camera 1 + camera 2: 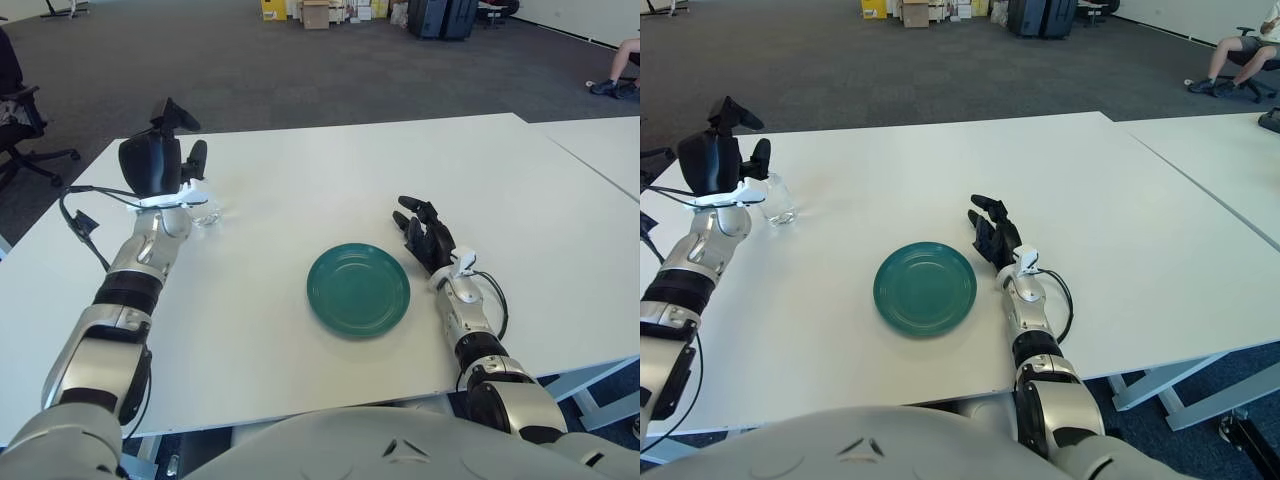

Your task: Put the bottle into the plate.

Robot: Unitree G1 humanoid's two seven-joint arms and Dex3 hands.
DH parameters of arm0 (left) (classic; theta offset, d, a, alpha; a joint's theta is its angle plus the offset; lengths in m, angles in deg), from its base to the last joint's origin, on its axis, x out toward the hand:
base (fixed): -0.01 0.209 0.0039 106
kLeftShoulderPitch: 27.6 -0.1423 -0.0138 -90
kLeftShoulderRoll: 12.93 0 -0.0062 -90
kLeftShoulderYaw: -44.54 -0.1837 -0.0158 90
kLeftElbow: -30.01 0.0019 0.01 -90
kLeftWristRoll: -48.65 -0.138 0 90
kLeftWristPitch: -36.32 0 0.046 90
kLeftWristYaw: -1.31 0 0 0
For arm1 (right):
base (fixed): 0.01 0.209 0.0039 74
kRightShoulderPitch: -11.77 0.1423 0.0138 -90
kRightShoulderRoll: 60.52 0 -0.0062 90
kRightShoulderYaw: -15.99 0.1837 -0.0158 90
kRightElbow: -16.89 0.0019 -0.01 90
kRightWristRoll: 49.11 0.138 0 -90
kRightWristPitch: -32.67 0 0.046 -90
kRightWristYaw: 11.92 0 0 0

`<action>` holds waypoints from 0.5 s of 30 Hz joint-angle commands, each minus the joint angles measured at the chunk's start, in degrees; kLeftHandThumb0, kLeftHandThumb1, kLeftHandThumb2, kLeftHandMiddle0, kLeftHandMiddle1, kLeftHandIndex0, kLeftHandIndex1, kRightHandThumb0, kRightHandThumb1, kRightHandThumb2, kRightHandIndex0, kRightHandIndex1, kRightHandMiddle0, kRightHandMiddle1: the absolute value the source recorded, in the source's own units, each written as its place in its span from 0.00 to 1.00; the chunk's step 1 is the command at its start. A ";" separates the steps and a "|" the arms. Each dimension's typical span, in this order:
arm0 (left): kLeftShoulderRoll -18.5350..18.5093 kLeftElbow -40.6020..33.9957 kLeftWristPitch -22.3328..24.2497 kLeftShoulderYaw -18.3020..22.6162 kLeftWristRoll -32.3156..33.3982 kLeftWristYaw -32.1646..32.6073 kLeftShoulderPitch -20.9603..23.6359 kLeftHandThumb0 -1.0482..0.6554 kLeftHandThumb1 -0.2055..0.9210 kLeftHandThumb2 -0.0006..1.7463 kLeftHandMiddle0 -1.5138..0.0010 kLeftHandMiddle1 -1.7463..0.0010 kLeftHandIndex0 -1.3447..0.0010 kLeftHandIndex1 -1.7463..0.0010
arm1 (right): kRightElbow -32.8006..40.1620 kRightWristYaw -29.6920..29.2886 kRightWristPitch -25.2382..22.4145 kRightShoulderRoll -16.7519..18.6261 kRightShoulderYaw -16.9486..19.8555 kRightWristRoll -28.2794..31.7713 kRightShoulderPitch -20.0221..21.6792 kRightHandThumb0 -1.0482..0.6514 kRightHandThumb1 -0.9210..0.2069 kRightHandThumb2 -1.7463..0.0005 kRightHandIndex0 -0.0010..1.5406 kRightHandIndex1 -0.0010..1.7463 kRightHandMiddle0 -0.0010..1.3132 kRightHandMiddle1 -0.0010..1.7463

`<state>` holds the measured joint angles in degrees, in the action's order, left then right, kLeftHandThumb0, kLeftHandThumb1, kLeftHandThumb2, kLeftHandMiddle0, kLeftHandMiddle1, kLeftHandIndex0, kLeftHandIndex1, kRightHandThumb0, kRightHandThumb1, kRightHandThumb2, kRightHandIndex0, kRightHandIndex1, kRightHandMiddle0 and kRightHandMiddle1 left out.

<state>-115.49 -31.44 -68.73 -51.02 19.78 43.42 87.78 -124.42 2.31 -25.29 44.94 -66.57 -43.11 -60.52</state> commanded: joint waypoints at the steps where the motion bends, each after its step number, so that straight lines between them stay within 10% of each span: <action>1: 1.30 -3.42 0.24 1.54 1.12 -2.08 -1.04 0.35 0.48 0.74 0.23 0.00 0.56 0.00 | -0.99 -0.47 -1.73 -0.32 0.09 0.04 -0.29 0.28 0.00 0.53 0.22 0.00 0.00 0.52; 15: 3.77 -10.22 0.51 3.28 0.37 -6.07 -3.22 0.34 0.46 0.75 0.23 0.00 0.55 0.00 | -0.53 -1.03 -2.02 -0.23 -0.06 -0.01 -0.69 0.28 0.00 0.54 0.23 0.00 0.00 0.51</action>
<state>-111.70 -40.81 -68.56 -48.54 20.89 38.32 85.05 -124.33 1.95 -25.62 44.90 -66.78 -43.12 -60.46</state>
